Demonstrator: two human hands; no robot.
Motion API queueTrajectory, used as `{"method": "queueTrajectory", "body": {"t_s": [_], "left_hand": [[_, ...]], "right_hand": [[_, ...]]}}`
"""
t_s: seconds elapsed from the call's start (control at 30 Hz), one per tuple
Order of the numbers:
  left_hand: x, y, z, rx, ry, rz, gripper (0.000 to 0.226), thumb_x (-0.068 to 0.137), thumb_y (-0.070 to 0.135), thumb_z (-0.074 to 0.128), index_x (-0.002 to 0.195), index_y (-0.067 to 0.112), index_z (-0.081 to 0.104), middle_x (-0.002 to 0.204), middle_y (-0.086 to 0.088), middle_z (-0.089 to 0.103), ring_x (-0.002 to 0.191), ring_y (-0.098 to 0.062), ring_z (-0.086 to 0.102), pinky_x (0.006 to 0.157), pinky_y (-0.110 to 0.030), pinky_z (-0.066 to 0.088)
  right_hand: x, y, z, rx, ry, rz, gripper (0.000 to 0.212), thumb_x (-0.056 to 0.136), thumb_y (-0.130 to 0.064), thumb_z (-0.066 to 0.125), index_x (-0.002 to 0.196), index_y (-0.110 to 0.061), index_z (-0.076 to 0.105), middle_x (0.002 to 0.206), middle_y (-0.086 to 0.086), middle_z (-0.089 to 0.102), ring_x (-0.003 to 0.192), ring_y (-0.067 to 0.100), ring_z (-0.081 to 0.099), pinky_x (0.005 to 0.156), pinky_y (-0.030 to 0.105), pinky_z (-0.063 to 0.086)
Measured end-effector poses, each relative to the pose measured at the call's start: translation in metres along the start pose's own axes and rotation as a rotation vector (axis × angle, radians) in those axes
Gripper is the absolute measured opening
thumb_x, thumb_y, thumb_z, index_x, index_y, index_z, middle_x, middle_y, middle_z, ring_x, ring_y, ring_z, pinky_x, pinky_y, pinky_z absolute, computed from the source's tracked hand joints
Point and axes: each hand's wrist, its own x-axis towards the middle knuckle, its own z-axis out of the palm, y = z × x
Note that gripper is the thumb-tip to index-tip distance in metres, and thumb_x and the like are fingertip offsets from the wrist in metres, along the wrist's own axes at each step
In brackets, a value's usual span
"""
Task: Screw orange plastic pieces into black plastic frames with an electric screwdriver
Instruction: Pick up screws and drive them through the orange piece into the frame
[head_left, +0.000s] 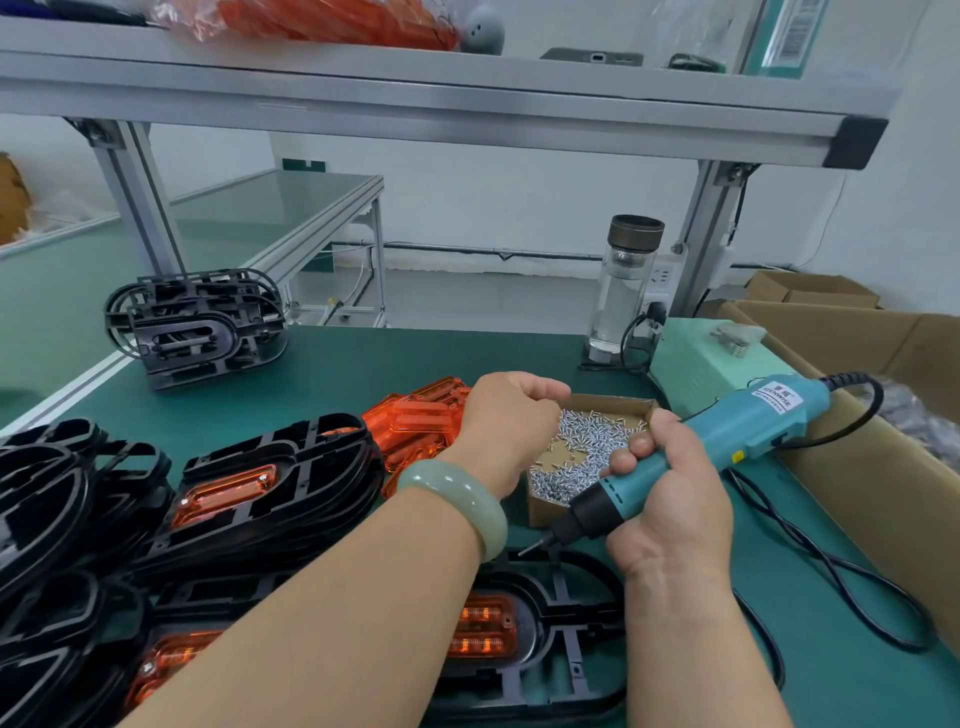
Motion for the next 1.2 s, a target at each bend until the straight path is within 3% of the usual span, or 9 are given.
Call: {"method": "queueTrajectory", "body": {"t_s": [0.17, 0.33, 0.4, 0.5, 0.57, 0.73, 0.97, 1.2], "left_hand": [[-0.031, 0.007, -0.02, -0.264, -0.019, 0.047, 0.02, 0.078, -0.003, 0.066, 0.086, 0.015, 0.064, 0.069, -0.004, 0.069, 0.062, -0.012, 0.066, 0.058, -0.019, 0.053], [-0.079, -0.005, -0.058, -0.362, 0.059, 0.041, 0.016, 0.081, 0.009, 0.069, 0.079, 0.024, 0.074, 0.075, -0.004, 0.073, 0.066, -0.011, 0.068, 0.057, -0.018, 0.054], [-0.097, -0.011, -0.069, -0.401, 0.132, -0.016, 0.014, 0.08, 0.018, 0.068, 0.078, 0.03, 0.074, 0.073, 0.0, 0.072, 0.061, -0.007, 0.063, 0.051, -0.016, 0.049], [-0.118, -0.014, -0.073, -0.543, 0.114, -0.16, 0.013, 0.068, 0.031, 0.066, 0.069, 0.022, 0.076, 0.067, 0.0, 0.068, 0.053, -0.004, 0.057, 0.044, -0.015, 0.047], [-0.125, -0.015, -0.069, -0.656, 0.089, -0.244, 0.018, 0.068, 0.028, 0.064, 0.069, 0.014, 0.076, 0.068, -0.003, 0.068, 0.052, -0.006, 0.058, 0.044, -0.016, 0.048], [-0.128, -0.018, -0.061, -0.899, 0.079, -0.392, 0.016, 0.086, 0.01, 0.057, 0.091, -0.001, 0.068, 0.071, -0.012, 0.07, 0.053, -0.013, 0.064, 0.046, -0.018, 0.053], [-0.124, -0.023, -0.054, -0.959, -0.013, -0.5, 0.014, 0.065, 0.012, 0.065, 0.065, 0.001, 0.074, 0.072, -0.014, 0.069, 0.052, -0.014, 0.064, 0.044, -0.018, 0.052], [-0.126, -0.024, -0.056, -0.938, -0.057, -0.463, 0.027, 0.068, 0.014, 0.065, 0.092, 0.002, 0.067, 0.072, -0.013, 0.069, 0.053, -0.013, 0.063, 0.043, -0.018, 0.051]], "right_hand": [[-0.002, -0.003, 0.001, 0.072, -0.008, 0.045, 0.015, 0.094, -0.013, 0.057, 0.081, -0.018, 0.052, 0.056, -0.006, 0.046, 0.042, 0.008, 0.043, 0.046, 0.016, 0.04], [-0.009, -0.004, 0.004, 0.189, -0.05, 0.086, 0.016, 0.095, -0.017, 0.055, 0.082, -0.021, 0.048, 0.055, -0.01, 0.045, 0.042, 0.006, 0.043, 0.053, 0.021, 0.04], [-0.012, -0.004, 0.005, 0.238, -0.051, 0.09, 0.016, 0.094, -0.018, 0.055, 0.081, -0.022, 0.048, 0.055, -0.011, 0.045, 0.042, 0.005, 0.043, 0.054, 0.021, 0.04], [-0.018, -0.003, 0.007, 0.302, -0.067, 0.099, 0.016, 0.094, -0.019, 0.054, 0.08, -0.023, 0.048, 0.056, -0.012, 0.045, 0.043, 0.005, 0.043, 0.055, 0.02, 0.041], [-0.021, -0.003, 0.008, 0.342, -0.083, 0.102, 0.016, 0.095, -0.02, 0.053, 0.079, -0.022, 0.049, 0.057, -0.011, 0.045, 0.043, 0.005, 0.043, 0.054, 0.019, 0.043], [-0.024, -0.005, 0.01, 0.405, -0.106, 0.093, 0.016, 0.094, -0.021, 0.051, 0.078, -0.022, 0.053, 0.057, -0.011, 0.044, 0.043, 0.005, 0.043, 0.053, 0.017, 0.045], [-0.026, -0.004, 0.012, 0.392, -0.114, 0.082, 0.016, 0.095, -0.022, 0.049, 0.079, -0.022, 0.053, 0.056, -0.011, 0.044, 0.042, 0.004, 0.043, 0.052, 0.016, 0.045], [-0.027, -0.002, 0.012, 0.351, -0.137, 0.056, 0.013, 0.096, -0.021, 0.048, 0.084, -0.022, 0.052, 0.057, -0.011, 0.044, 0.043, 0.004, 0.043, 0.053, 0.016, 0.044]]}}
